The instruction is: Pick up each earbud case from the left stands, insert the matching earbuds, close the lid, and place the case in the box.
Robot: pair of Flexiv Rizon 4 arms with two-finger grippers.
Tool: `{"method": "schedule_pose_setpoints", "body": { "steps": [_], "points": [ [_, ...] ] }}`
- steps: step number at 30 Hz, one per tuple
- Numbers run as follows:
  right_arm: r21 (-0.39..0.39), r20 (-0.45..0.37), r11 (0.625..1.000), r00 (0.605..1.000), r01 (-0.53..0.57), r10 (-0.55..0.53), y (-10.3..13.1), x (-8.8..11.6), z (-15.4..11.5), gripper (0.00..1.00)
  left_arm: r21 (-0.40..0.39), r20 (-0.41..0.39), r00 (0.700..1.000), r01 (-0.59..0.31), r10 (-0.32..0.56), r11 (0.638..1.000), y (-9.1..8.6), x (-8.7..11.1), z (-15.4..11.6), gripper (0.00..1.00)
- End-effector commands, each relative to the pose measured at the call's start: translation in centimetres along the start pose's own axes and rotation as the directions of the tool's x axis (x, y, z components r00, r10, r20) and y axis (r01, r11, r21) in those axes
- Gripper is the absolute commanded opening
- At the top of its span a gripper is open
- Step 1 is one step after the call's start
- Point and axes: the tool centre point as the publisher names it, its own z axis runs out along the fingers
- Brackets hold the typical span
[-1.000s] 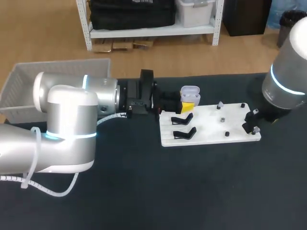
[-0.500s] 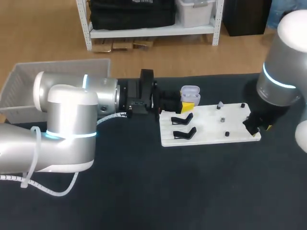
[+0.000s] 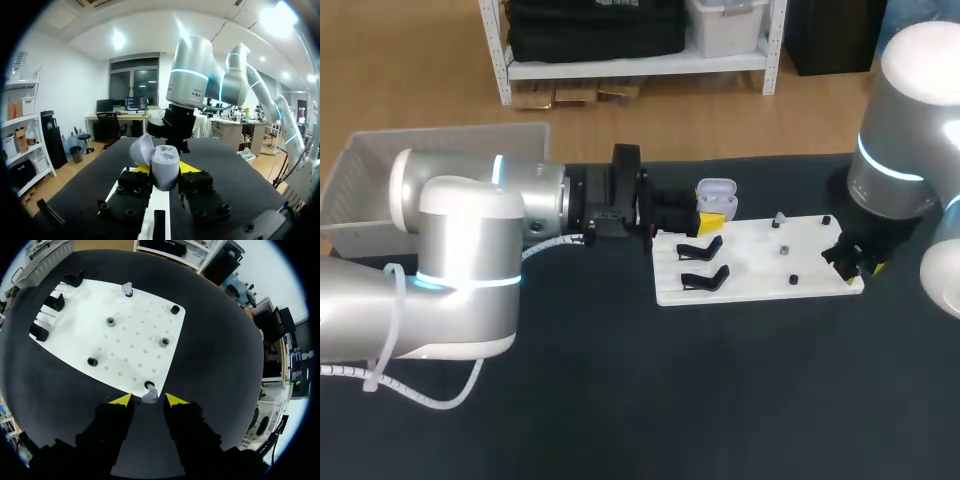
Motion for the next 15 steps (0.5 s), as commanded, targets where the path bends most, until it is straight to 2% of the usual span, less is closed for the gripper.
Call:
{"method": "schedule_pose_setpoints", "body": {
  "steps": [1, 10, 15],
  "points": [
    [0.022, -0.007, 1.0, 1.0, -0.01, 0.01, 0.04, -0.18, 0.52, 0.37, -0.004, 0.006, 1.0, -0.003, 0.003, 1.0, -0.03, 0.12, 0.01, 0.0],
    [0.041, -0.001, 0.998, 0.999, -0.04, 0.04, -0.52, -0.41, 0.75, 0.36, -0.004, 0.006, 1.0, -0.003, 0.003, 1.0, -0.03, 0.12, 0.01, 0.0],
    [0.05, -0.008, 0.998, 0.999, -0.041, 0.041, -0.55, -0.43, 0.79, 0.24, -0.004, 0.006, 1.0, -0.003, 0.003, 1.0, -0.03, 0.12, 0.01, 0.0]
  ]
}}
